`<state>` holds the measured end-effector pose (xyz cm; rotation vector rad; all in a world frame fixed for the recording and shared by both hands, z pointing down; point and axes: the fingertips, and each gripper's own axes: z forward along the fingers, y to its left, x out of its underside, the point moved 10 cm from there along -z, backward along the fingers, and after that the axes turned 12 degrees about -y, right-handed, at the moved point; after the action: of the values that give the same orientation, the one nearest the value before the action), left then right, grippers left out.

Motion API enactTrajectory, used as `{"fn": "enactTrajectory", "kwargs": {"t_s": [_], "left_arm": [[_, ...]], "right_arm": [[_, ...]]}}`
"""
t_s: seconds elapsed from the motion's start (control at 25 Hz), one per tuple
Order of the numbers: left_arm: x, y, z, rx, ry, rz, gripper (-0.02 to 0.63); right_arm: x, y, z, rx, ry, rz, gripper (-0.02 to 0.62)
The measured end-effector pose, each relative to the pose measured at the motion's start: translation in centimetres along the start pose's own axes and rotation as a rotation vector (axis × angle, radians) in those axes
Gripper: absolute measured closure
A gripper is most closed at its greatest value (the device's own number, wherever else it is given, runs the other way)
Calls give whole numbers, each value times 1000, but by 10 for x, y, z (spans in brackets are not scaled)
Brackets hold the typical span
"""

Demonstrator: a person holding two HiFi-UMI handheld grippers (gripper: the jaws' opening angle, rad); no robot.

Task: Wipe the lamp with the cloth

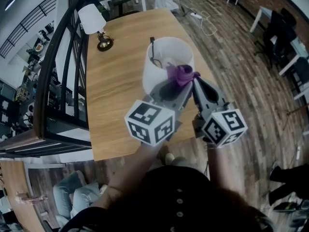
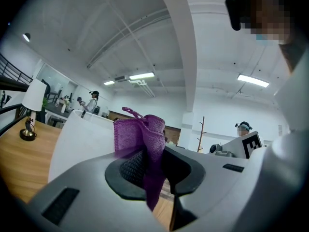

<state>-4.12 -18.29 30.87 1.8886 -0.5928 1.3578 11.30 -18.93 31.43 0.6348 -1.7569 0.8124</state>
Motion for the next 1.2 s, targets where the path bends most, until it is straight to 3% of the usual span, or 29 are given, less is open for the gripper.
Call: {"fn": "enactTrajectory", "kwargs": {"t_s": [1.2], "left_arm": [[64,0,3,-22,167,-61,529]], "right_arm": [[50,-23,-31,146,143,69,583]]}}
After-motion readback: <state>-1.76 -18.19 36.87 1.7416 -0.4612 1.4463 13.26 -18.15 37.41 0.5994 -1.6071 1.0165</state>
